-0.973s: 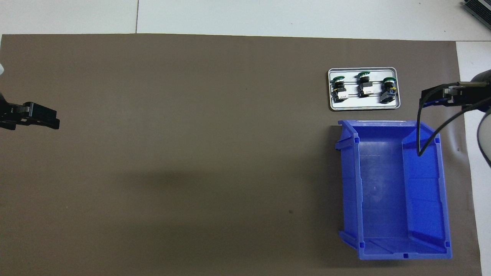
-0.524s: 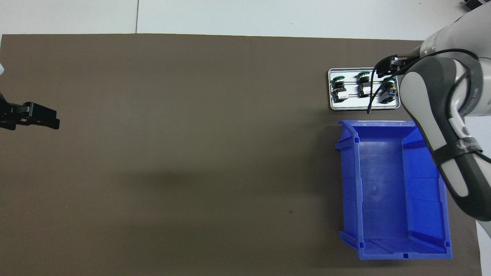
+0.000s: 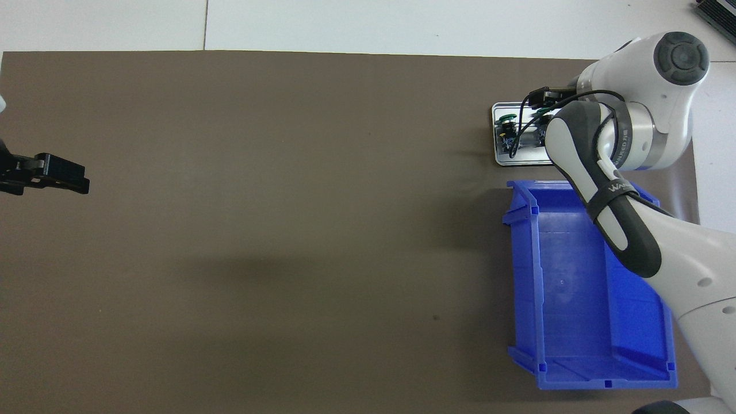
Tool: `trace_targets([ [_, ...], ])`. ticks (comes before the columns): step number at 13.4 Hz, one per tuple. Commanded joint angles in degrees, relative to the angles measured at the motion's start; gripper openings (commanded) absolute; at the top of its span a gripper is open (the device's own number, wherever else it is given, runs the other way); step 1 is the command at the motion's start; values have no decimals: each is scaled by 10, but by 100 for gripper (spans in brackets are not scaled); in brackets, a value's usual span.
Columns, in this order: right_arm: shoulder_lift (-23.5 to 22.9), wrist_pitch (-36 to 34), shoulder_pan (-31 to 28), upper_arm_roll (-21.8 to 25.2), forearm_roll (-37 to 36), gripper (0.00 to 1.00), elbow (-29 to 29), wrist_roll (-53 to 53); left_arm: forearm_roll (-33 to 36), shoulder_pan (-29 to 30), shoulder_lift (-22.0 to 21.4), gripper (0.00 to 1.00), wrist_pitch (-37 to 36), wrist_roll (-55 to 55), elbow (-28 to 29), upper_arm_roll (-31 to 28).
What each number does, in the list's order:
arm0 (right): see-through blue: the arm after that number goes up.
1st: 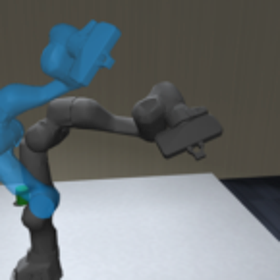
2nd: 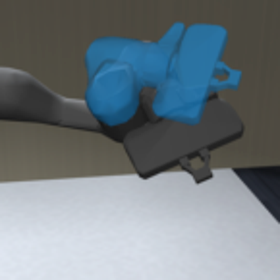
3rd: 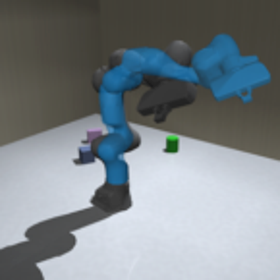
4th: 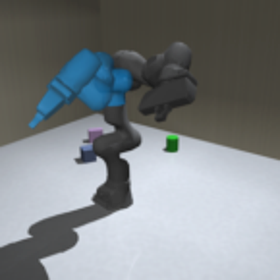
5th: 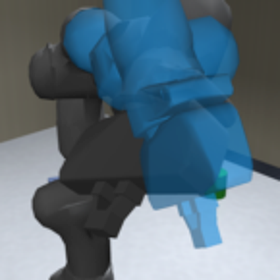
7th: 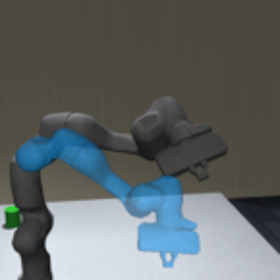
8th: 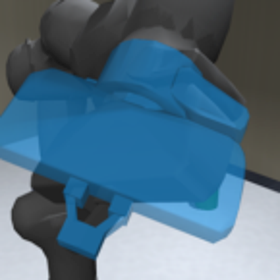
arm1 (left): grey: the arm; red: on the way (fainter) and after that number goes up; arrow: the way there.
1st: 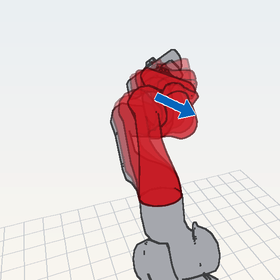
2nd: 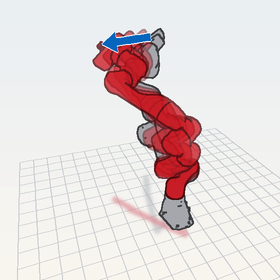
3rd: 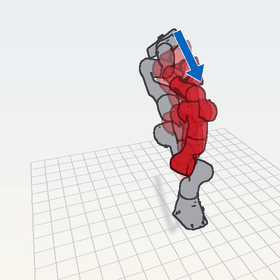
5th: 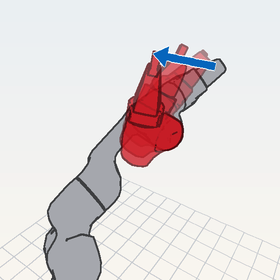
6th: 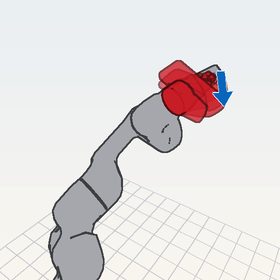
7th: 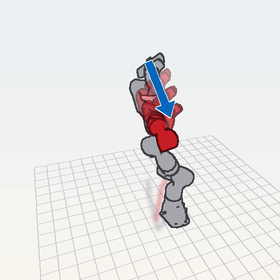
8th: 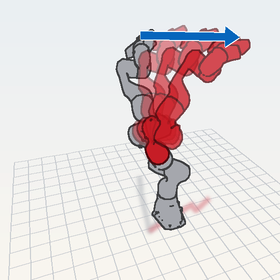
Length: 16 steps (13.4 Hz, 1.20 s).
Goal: Place and press button with both arms
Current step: 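Grasp a green button from the tray with the right gripper and lift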
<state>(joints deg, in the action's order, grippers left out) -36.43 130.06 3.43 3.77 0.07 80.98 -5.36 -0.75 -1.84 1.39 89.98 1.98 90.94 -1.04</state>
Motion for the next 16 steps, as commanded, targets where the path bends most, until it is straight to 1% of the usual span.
trace_targets([
  [1, 0, 22, -11, -4, 10, 100, 23, -4, -3, 3, -15, 99, 8, 4, 18, 2],
  [2, 0, 59, -8, -4, 10, 100, 50, -4, -3, 3, -15, 99, 7, 4, 18, 2],
  [3, 1, 76, -7, -4, 10, 100, 71, -3, -3, 3, -15, 99, 8, 4, 18, 2],
  [4, 1, 78, -8, -4, 10, 100, 82, 5, -3, 3, -15, 99, 8, 4, 18, 2],
  [6, 3, 78, -11, -4, 10, 99, 87, 23, -3, 3, -15, 99, 8, 4, 18, 2],
  [7, 3, 78, -11, -4, 10, 90, 87, 24, -3, 3, -15, 99, 8, 4, 18, 2],
  [8, 3, 78, -11, -4, 9, 56, 87, 26, -3, 3, -15, 99, 8, 4, 18, 2],
  [9, 3, 76, -12, -4, 9, 17, 84, 35, -3, 3, -15, 99, 8, 4, 18, 2],
  [10, 4, 74, -13, -4, 9, 0, 82, 38, -3, 3, -15, 99, 8, 4, 18, 2],
  [12, 4, 71, -13, -4, 8, 0, 83, 38, -3, 3, -15, 99, 8, 4, 18, 2],
  [14, 7, 57, -8, -3, -1, 0, 67, 33, -3, 3, -15, 99, 8, 4, 18, 2],
  [16, 7, 2, -6, -2, 7, 0, 20, 10, -3, 3, -15, 99, 8, 4, 18, 2],
])
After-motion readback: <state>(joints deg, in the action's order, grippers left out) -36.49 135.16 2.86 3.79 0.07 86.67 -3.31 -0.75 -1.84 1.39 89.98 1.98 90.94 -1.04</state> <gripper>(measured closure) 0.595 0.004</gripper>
